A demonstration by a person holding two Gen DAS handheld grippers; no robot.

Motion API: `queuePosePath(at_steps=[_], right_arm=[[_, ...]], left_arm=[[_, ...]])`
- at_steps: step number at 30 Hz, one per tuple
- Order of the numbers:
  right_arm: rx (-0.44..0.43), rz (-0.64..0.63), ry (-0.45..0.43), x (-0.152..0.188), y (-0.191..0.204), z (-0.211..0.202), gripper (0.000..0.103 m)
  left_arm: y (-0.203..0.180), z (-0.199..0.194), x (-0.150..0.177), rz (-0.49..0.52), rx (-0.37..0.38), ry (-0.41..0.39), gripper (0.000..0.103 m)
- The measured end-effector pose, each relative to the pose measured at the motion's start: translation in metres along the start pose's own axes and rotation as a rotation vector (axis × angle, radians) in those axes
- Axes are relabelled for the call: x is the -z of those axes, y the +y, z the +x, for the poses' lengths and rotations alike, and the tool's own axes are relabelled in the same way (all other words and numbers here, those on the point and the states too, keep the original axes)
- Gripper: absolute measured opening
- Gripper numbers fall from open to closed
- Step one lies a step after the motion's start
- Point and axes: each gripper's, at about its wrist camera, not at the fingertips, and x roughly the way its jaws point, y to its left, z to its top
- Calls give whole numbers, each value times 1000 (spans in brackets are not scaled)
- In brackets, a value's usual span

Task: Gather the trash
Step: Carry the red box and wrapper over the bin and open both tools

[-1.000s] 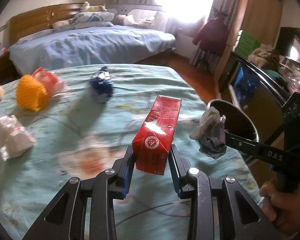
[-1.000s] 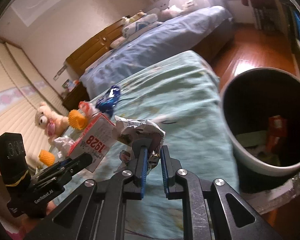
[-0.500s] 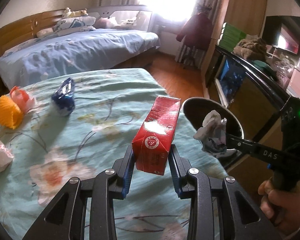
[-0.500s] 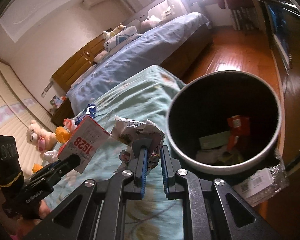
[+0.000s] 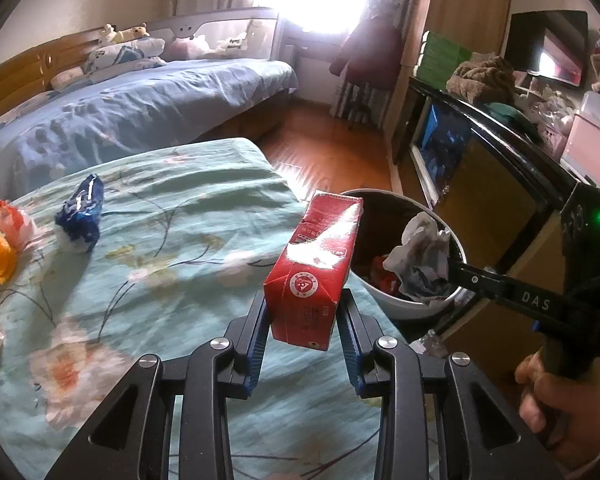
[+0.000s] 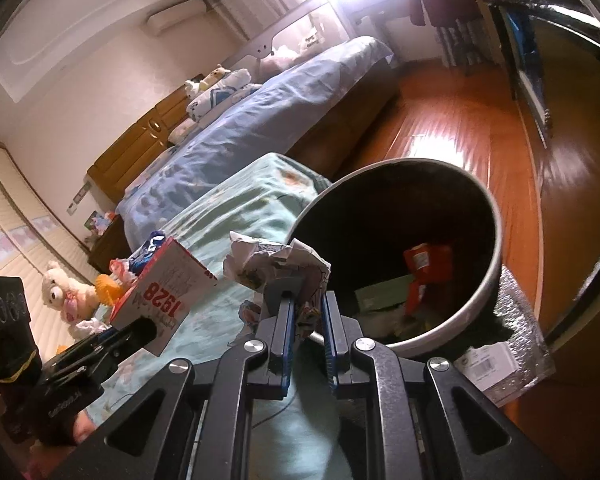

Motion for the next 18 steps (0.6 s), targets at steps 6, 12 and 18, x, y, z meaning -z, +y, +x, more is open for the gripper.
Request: queuePosePath(at_steps=[6, 12, 18], right_arm=[[30, 2, -11, -4, -9, -1, 13], [60, 22, -12, -7, -21, -1, 13], [85, 27, -14, -11, -30, 0, 13]], left_arm=[[-13, 8, -4, 26, 10, 8, 32], [-24, 17, -8, 49, 15, 17, 32], [-37, 29, -15, 67, 21, 22, 32]])
